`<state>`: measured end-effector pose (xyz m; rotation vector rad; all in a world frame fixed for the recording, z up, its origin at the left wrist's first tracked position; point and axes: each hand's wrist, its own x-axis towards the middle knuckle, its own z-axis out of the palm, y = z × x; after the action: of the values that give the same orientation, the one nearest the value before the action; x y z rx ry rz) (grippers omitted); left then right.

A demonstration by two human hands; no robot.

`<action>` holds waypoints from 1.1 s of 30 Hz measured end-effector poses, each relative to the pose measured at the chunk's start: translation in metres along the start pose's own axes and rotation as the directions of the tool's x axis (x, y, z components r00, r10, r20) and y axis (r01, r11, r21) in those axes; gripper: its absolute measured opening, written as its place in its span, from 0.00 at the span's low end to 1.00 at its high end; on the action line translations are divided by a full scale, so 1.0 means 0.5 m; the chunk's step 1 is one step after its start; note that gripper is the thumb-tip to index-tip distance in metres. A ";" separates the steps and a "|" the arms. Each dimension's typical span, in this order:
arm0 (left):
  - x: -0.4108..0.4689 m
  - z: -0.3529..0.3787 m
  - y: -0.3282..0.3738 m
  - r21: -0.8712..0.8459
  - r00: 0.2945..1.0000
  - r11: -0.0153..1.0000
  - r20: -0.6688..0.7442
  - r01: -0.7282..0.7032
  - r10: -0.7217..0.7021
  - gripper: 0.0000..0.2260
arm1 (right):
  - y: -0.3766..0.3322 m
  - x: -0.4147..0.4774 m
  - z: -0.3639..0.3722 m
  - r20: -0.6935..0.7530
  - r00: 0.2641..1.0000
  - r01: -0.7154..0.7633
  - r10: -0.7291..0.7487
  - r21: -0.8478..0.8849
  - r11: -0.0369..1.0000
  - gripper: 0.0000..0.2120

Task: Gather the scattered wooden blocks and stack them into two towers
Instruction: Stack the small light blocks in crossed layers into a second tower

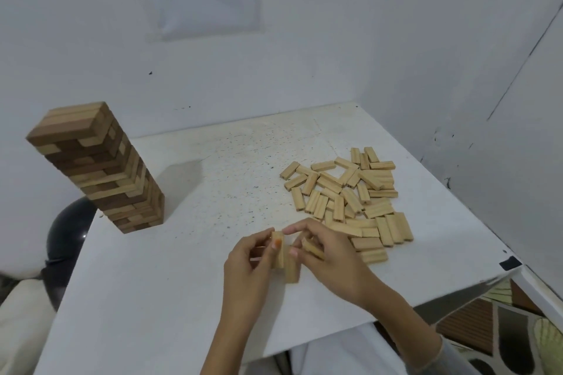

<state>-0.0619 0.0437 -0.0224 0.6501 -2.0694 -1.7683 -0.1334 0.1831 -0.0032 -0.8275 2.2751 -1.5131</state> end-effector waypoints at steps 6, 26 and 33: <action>-0.022 -0.046 -0.031 0.132 1.000 0.991 -0.021 0.010 -0.008 0.10 | 0.005 0.011 0.045 0.026 0.998 0.061 -0.058 -0.163 0.985 0.09; -0.076 -0.082 -0.028 0.320 0.946 0.891 0.058 -0.321 0.320 0.11 | -0.007 0.021 0.044 -0.040 0.996 -0.088 0.084 -0.114 0.990 0.07; -0.094 -0.075 -0.046 0.494 0.852 0.705 0.170 -0.509 0.495 0.09 | 0.012 -0.006 0.038 -0.038 0.994 0.087 -0.102 -0.295 0.951 0.07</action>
<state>0.0001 0.0354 -0.0370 0.1411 -2.4588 -0.9058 -0.1228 0.1723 -0.0165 -0.9982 2.5741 -1.2630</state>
